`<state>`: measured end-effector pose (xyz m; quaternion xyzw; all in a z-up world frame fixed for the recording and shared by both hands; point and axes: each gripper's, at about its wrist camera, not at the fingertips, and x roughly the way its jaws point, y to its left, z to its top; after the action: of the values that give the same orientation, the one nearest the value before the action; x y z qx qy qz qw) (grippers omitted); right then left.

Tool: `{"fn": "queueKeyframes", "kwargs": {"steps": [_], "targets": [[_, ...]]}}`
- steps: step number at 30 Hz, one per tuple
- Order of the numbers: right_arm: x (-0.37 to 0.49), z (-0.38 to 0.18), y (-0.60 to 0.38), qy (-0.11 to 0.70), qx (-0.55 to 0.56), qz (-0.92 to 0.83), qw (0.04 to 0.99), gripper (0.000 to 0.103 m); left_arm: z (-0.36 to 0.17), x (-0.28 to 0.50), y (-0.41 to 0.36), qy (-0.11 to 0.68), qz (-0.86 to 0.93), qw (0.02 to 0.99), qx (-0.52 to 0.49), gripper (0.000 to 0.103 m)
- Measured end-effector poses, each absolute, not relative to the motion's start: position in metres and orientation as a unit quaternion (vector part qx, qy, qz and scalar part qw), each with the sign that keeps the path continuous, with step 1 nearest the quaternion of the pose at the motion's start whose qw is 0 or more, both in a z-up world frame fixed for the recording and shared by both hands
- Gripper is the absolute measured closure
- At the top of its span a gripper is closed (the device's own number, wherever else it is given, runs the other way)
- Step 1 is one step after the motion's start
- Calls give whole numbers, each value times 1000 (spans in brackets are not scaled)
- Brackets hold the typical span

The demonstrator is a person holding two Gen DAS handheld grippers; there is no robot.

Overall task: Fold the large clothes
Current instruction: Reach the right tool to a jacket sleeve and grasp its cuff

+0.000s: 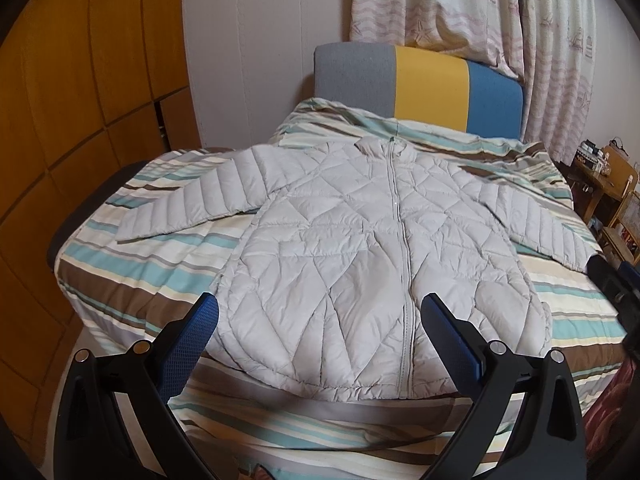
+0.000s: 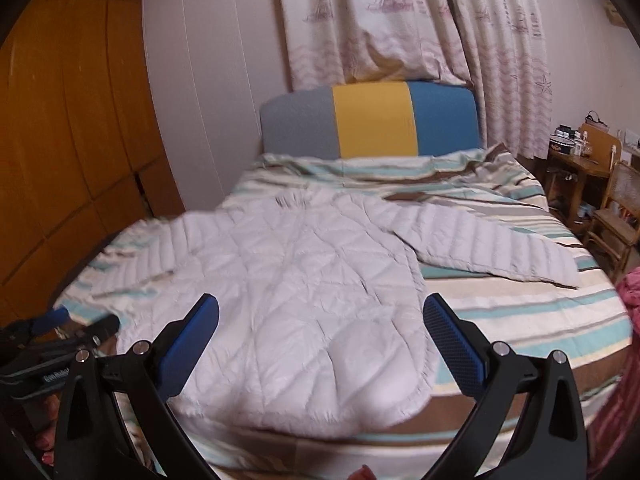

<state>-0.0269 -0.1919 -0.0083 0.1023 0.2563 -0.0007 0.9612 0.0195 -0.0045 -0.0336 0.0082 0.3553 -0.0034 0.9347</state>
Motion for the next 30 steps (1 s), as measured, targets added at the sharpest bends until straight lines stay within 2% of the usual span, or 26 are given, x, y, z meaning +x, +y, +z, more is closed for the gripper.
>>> {"fn": "queueKeyframes", "kwargs": {"steps": [4,13,17,23,30], "targets": [[-13,-26,-208,273,136,2,952,2,-48,38,-5,371,-4,928,15,3],[53,-108,-289,392,130,-124,902,2,-88,99,-3,379,8,923,57,3],[75,-134,-349,395,163,-183,885,2,-104,143,6,395,26,916,65,3],[107,-159,-437,386,202,-286,853,2,-126,212,34,434,26,901,6,3],[122,-175,-513,365,247,-368,819,12,-158,273,56,445,72,893,-3,3]]}}
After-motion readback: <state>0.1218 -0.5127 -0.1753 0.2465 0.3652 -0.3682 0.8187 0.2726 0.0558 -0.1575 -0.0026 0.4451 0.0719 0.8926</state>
